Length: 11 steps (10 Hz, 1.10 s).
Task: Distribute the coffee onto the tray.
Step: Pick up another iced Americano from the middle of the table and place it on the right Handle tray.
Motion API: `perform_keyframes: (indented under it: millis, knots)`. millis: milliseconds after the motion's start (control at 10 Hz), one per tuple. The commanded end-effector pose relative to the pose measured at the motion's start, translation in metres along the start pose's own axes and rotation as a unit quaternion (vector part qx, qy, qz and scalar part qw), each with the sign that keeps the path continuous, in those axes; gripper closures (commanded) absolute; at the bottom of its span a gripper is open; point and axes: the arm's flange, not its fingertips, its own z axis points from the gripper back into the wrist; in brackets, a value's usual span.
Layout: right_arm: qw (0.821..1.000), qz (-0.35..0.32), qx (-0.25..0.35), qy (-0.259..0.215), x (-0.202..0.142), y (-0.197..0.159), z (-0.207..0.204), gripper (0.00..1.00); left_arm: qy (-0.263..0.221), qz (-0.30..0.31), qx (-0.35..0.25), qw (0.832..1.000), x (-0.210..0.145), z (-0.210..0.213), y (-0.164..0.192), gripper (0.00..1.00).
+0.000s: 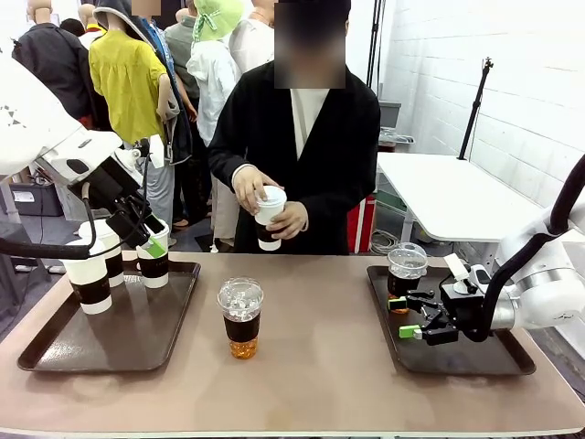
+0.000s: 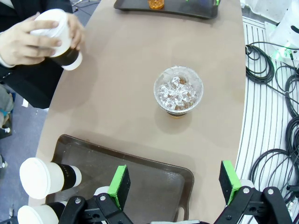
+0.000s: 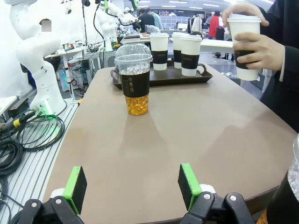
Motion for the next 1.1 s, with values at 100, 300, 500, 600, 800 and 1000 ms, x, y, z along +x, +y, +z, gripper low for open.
perform_keyframes:
  millis: [100,300,500,600,800,1000]
  knots:
    - [1.000,0.002,0.001,0.002,0.001,0.000,0.000,0.00,-0.012,-0.008,-0.007,1.000,-0.002,0.001,0.002,0.00]
    - [1.000,0.002,0.001,0.002,0.001,0.000,0.000,0.00,-0.012,-0.008,-0.007,1.000,-0.002,0.001,0.002,0.00]
    - [1.000,0.001,0.001,0.000,0.000,0.003,0.000,0.00,-0.012,-0.008,-0.007,1.000,-0.002,0.001,0.002,0.00]
    - [1.000,0.000,-0.003,0.002,0.001,0.005,-0.002,0.00,-0.012,-0.008,-0.007,1.000,-0.002,0.001,0.002,0.00]
    - [1.000,-0.004,-0.006,-0.002,0.002,0.014,-0.015,0.00,-0.012,-0.008,-0.007,1.000,-0.002,0.001,0.002,0.00]
    - [1.000,-0.007,-0.006,-0.005,-0.001,0.020,-0.030,0.00,-0.012,-0.008,-0.007,1.000,-0.002,0.001,0.002,0.00]
